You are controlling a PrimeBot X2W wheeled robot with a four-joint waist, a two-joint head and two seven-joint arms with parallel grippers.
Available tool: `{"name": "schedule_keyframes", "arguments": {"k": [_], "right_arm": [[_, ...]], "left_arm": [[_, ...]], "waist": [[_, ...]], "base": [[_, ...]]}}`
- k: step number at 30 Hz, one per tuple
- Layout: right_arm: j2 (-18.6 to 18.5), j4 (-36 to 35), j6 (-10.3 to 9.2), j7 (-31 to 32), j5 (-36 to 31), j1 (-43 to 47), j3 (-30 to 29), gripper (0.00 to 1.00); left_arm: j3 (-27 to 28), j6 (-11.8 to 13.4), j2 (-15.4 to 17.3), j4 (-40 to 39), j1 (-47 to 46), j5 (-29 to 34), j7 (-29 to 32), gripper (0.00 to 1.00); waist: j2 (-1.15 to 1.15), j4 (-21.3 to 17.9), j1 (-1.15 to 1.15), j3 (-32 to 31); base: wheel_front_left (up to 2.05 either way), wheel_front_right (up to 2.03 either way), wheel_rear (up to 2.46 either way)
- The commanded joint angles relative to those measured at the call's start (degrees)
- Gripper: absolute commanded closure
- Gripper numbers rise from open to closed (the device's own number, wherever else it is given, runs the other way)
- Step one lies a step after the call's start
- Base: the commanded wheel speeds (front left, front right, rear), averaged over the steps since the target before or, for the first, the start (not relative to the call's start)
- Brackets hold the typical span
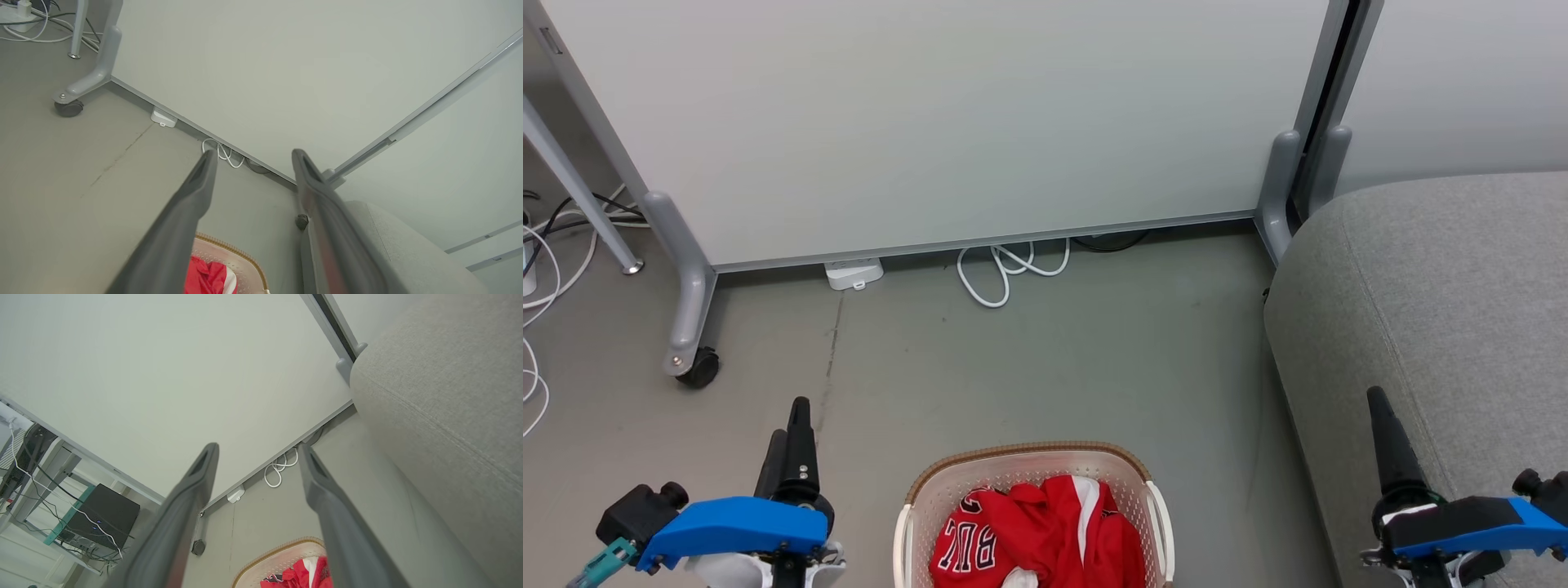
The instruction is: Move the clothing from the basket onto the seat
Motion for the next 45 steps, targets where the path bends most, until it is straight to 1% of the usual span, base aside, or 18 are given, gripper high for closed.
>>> {"name": "schedule_keyframes", "arguments": {"k": [1, 6, 33, 41, 45], "right_arm": [[-0.58, -0.88, 0.16, -0.69, -1.7, -0.1, 0.18, 0.0], [-0.62, -1.09, 0.17, -1.3, -4.65, 0.07, 0.18, 0.0], [-0.72, -1.43, 0.18, -2.52, -11.73, 0.71, 0.32, 0.0], [-0.8, -1.41, 0.17, -3.56, -16.8, 1.02, 0.74, 0.0], [-0.83, -1.43, 0.18, -3.86, -19.29, 1.12, 1.04, 0.0]], "left_arm": [[-0.55, 0.16, 0.51, -0.44, -1.19, 1.5, -0.49, 0.0], [-1.47, 0.31, 0.73, 0.04, -1.33, 4.14, -1.35, 0.0], [-3.35, 0.9, 0.77, 0.73, -1.56, 10.01, -3.3, 0.0], [-4.66, 1.16, 1.14, 1.07, -1.65, 14.68, -4.7, 0.0], [-5.12, 0.38, 1.3, 1.09, -1.52, 16.26, -5.37, 0.0]], "waist": [[0.0, 0.02, 0.0, -0.03], [0.0, 0.12, 0.0, -0.12], [0.0, 0.3, 0.0, -0.25], [0.0, 0.26, 0.0, -0.31], [0.0, 0.23, 0.0, -0.36]], "base": [[0.0, 0.0, 0.0], [0.0, 0.0, 0.0], [0.0, 0.0, 0.0], [0.0, 0.0, 0.0], [0.0, 0.0, 0.0]]}}
